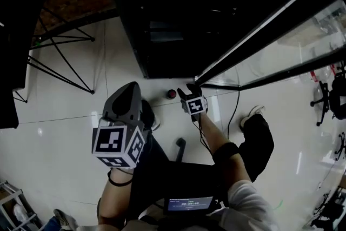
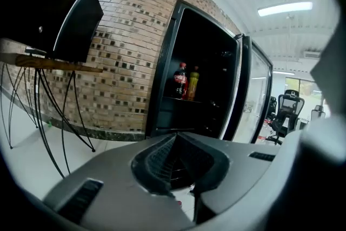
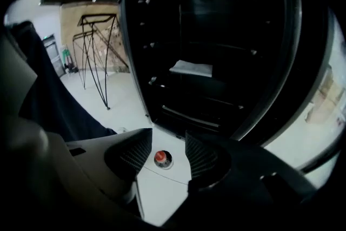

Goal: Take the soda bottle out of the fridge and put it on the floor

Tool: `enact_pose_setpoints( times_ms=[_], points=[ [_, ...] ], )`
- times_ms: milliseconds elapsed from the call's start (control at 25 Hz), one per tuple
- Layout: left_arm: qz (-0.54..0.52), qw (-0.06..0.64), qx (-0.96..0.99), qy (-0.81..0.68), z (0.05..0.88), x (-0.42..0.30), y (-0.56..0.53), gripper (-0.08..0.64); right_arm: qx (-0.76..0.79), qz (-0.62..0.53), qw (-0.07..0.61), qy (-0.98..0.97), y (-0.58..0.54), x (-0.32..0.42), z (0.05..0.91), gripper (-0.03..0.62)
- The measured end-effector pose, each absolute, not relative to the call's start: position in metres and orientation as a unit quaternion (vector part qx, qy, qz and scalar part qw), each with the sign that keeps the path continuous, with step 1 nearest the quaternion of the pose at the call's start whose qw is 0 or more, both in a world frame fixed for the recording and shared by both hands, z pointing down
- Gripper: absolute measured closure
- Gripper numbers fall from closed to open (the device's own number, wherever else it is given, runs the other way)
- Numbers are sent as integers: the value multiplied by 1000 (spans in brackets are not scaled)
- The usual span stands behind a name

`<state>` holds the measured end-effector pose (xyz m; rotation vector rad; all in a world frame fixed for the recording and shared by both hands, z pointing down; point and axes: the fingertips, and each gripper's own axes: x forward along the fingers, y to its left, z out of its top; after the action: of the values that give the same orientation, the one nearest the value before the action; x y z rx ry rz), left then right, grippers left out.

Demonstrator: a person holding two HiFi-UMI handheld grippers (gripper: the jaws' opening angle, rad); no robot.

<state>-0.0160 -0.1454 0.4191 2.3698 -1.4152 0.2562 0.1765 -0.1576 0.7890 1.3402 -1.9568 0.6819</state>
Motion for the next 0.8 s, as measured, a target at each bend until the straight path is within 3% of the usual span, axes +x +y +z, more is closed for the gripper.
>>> enact_pose_setpoints(
  times_ms=[400, 640, 800],
  points=[
    [112, 174, 840, -501, 418, -11, -133, 558, 573, 283, 166, -751, -133, 201, 567, 378],
    [132, 153, 855, -478, 417, 15, -119, 558, 603, 221, 146, -752, -101, 216, 485, 577],
    [146, 139, 859, -472, 419, 24, -115, 558, 618, 210, 122, -748, -79, 229, 457, 580]
  ],
)
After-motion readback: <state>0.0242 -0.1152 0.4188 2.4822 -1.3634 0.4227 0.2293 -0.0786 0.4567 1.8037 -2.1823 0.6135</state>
